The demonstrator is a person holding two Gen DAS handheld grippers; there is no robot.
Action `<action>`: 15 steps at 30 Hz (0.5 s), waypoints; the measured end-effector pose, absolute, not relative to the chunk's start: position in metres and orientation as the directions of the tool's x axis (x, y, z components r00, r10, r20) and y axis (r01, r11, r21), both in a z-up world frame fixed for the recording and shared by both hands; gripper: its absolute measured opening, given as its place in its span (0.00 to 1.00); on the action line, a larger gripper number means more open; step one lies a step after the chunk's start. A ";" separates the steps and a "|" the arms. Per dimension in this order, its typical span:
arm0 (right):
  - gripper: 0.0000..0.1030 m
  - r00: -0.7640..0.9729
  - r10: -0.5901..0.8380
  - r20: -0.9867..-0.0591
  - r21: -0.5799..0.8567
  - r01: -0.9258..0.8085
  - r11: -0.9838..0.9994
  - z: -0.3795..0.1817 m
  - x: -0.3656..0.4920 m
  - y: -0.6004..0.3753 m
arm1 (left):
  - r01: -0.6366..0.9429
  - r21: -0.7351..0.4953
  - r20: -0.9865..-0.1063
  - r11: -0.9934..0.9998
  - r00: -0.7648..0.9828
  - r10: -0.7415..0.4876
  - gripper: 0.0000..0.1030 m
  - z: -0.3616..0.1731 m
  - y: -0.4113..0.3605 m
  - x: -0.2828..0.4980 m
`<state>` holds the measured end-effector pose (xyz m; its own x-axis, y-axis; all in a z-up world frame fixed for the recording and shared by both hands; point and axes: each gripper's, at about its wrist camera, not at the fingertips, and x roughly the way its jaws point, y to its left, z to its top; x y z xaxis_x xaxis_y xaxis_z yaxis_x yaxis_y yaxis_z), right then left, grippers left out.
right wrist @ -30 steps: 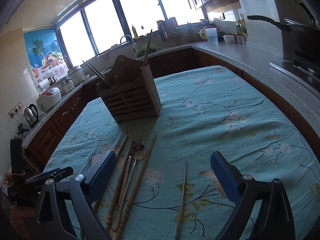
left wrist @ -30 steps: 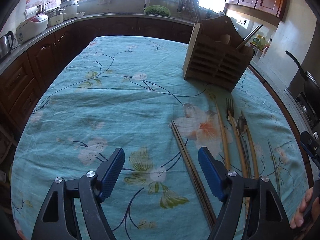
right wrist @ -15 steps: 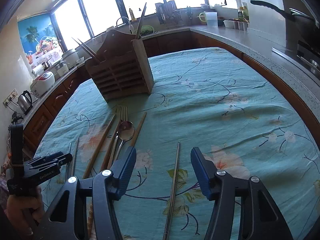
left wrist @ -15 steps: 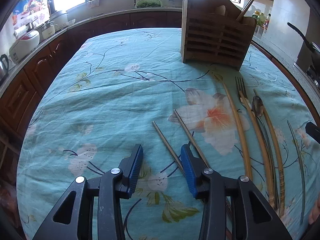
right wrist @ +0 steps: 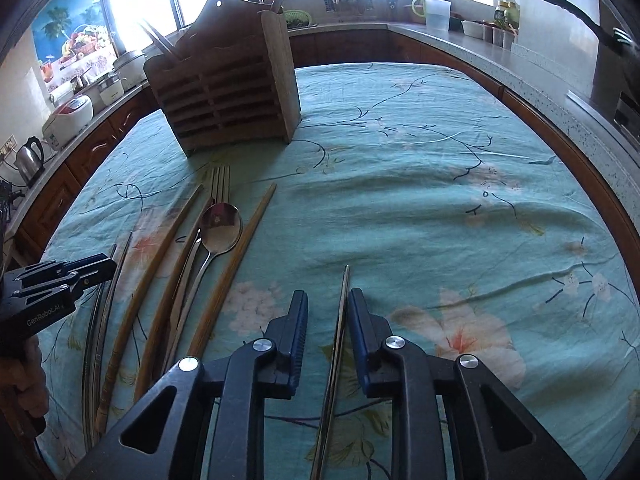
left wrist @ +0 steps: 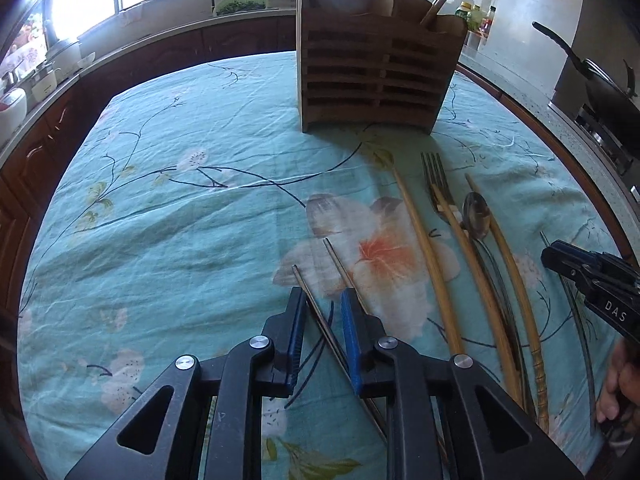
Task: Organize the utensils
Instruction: 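Grasp a metal chopstick with the left tool while the right tool grasps another metal chopstick, then lift both metal chopsticks and carry them over the wooden holder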
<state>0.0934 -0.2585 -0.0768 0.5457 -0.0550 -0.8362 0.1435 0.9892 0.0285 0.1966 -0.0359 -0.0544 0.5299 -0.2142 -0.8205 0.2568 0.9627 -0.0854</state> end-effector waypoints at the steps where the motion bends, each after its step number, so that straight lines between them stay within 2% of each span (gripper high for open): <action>1: 0.21 0.544 -0.063 -0.837 0.015 0.138 0.990 -0.077 0.095 -0.257 | 0.257 -0.088 -0.821 0.962 0.528 -0.216 0.17 -0.055 -0.036 0.199; 4: 0.21 0.538 -0.089 -0.838 -0.029 0.120 0.992 -0.079 0.102 -0.252 | 0.258 -0.075 -0.821 0.963 0.532 -0.207 0.12 -0.055 -0.039 0.204; 6: 0.17 0.535 -0.098 -0.839 -0.048 0.107 0.993 -0.079 0.104 -0.250 | 0.263 -0.062 -0.817 0.963 0.541 -0.200 0.09 -0.056 -0.042 0.204; 8: 0.05 0.537 -0.092 -0.839 -0.045 0.100 0.994 -0.079 0.104 -0.250 | 0.262 -0.077 -0.813 0.962 0.542 -0.212 0.08 -0.057 -0.040 0.204; 12: 0.04 0.542 -0.038 -0.840 0.028 0.112 0.993 -0.076 0.102 -0.256 | 0.245 -0.143 -0.812 0.959 0.525 -0.255 0.02 -0.053 -0.028 0.203; 15: 0.04 0.573 -0.017 -0.819 0.058 0.113 0.992 -0.063 0.096 -0.256 | 0.240 -0.171 -0.793 0.956 0.542 -0.278 0.02 -0.042 -0.019 0.195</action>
<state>0.0956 -0.2557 -0.0627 0.5733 -0.0174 -0.8192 0.1134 0.9918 0.0583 0.1953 -0.0195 -0.0419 0.5424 -0.2780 -0.7928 0.2396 0.9557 -0.1712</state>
